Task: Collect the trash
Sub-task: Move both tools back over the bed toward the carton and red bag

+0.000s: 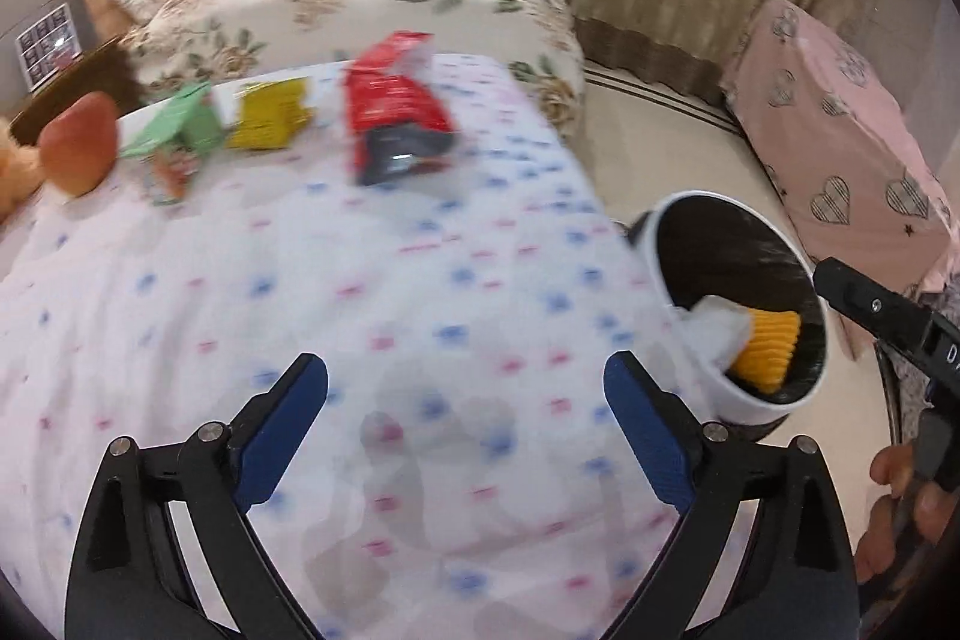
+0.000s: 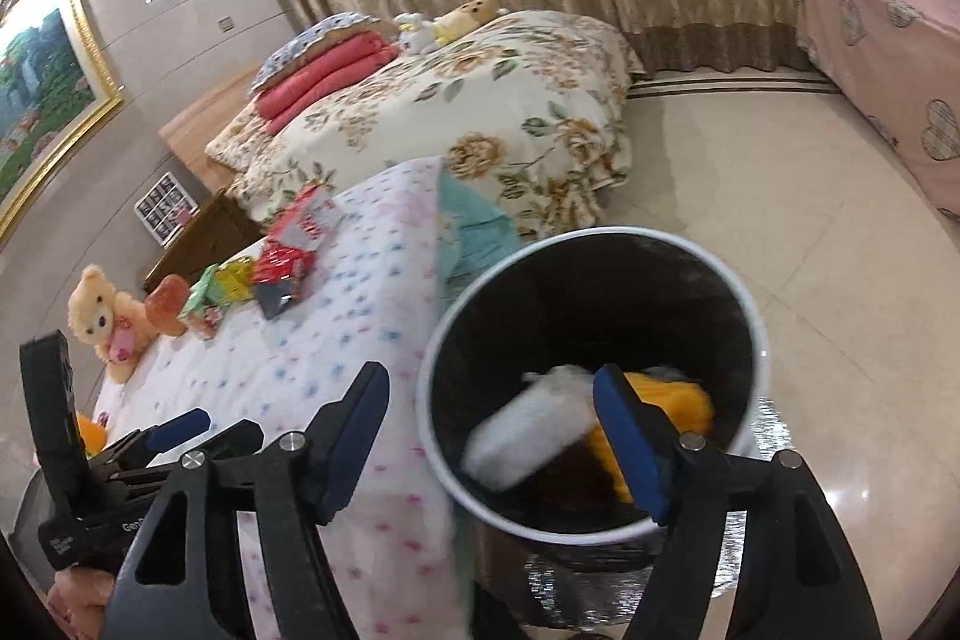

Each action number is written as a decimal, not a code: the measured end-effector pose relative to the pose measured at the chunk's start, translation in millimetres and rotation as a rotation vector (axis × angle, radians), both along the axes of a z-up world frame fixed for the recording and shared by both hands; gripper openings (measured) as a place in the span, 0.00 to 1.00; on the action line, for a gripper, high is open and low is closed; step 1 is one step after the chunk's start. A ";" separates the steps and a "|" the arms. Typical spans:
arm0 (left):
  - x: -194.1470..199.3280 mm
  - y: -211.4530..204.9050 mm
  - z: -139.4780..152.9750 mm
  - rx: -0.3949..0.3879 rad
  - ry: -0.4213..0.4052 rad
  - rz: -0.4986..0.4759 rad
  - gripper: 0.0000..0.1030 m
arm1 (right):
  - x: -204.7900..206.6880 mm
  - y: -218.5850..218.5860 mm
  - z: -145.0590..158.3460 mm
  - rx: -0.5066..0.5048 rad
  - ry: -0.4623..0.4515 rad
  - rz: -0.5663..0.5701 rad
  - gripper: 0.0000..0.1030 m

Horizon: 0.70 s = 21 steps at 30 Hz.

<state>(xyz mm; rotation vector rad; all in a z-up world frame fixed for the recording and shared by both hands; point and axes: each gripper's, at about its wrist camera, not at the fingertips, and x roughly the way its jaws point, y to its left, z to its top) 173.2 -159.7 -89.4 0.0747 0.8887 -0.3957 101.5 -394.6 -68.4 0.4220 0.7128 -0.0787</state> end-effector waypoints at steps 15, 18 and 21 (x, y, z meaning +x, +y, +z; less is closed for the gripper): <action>25.7 79.5 -18.0 -0.031 0.074 0.130 0.93 | 60.6 87.3 -6.9 -0.029 0.040 0.202 0.71; 29.8 83.9 -18.2 -0.025 0.074 0.140 0.93 | 73.5 97.0 -7.9 -0.026 0.047 0.223 0.71; 34.5 88.5 -15.8 -0.006 0.054 0.156 0.93 | 85.1 104.0 -9.3 -0.028 0.058 0.241 0.71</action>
